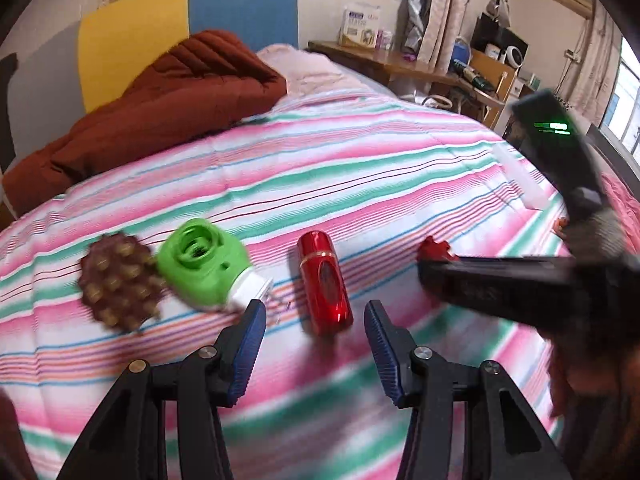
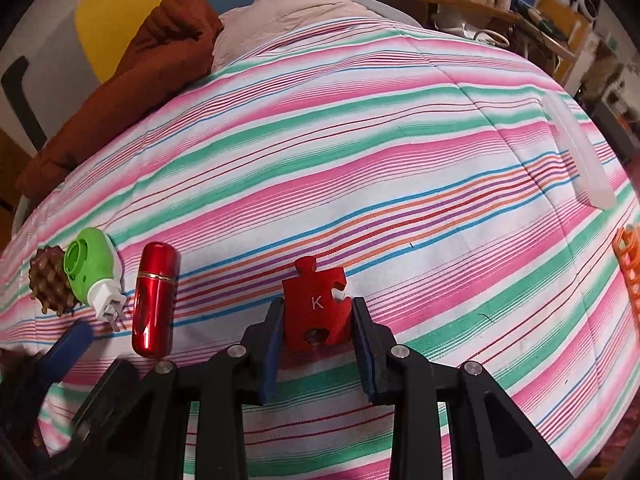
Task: Organize rigid objects
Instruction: 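Grasp the red K puzzle piece with the right tool, then grasp the red cylinder with the left tool while the right tool holds the puzzle piece, then drop the red cylinder into the gold tray with the left tool while the right tool holds the puzzle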
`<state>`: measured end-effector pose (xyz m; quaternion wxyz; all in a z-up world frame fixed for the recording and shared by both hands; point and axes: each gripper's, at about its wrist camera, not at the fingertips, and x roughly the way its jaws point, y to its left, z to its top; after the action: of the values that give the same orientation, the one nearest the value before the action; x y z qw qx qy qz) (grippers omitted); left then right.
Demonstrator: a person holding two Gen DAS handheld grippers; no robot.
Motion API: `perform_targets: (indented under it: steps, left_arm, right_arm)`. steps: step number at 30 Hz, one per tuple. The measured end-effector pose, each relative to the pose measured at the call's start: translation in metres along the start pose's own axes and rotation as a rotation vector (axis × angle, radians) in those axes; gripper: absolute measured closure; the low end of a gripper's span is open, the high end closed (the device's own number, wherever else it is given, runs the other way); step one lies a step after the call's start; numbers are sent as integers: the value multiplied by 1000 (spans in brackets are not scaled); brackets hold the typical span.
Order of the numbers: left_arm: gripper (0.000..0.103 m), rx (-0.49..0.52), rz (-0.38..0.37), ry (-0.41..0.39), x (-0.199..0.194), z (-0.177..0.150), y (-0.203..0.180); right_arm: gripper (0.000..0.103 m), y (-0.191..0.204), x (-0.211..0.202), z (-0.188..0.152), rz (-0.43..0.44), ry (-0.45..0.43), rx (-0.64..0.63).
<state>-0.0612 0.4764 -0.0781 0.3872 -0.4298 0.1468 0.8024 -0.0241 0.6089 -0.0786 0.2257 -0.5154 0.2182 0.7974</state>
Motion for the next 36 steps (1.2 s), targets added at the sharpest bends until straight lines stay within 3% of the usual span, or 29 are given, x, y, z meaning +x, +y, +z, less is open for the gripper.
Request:
perform_targets:
  steps: [9, 13, 15, 17, 19, 22, 26, 29, 31, 34, 36]
  left_arm:
    - [54, 52, 5, -10, 31, 11, -10]
    - [76, 114, 17, -44, 27, -1, -12]
    - [78, 95, -18, -25, 25, -7, -7]
    - [78, 68, -36, -33, 19, -15, 1]
    - [78, 38, -47, -40, 11, -24, 10]
    - [78, 14, -56, -45, 2, -35, 17]
    - [78, 9, -47, -57, -13, -53, 23]
    - [78, -11, -48, -65, -21, -64, 29]
    - [78, -30, -51, -72, -27, -71, 34]
    - [78, -53, -53, -81, -36, -82, 42]
    - [78, -70, -56, -88, -42, -89, 47]
  right_arm:
    - [71, -4, 3, 4, 22, -2, 32]
    - [70, -1, 8, 7, 15, -3, 22]
    - [69, 0, 8, 8, 25, -4, 28]
    - [64, 4, 10, 8, 26, -5, 16]
    - [48, 7, 10, 7, 44, -8, 6]
    - [36, 11, 10, 6, 76, -3, 6]
    - [36, 16, 10, 5, 57, -1, -27]
    - [42, 19, 9, 3, 20, -3, -57]
    - [57, 22, 9, 2, -32, -10, -92]
    - [70, 25, 8, 1, -69, -25, -127]
    - [70, 26, 5, -1, -67, -28, -138]
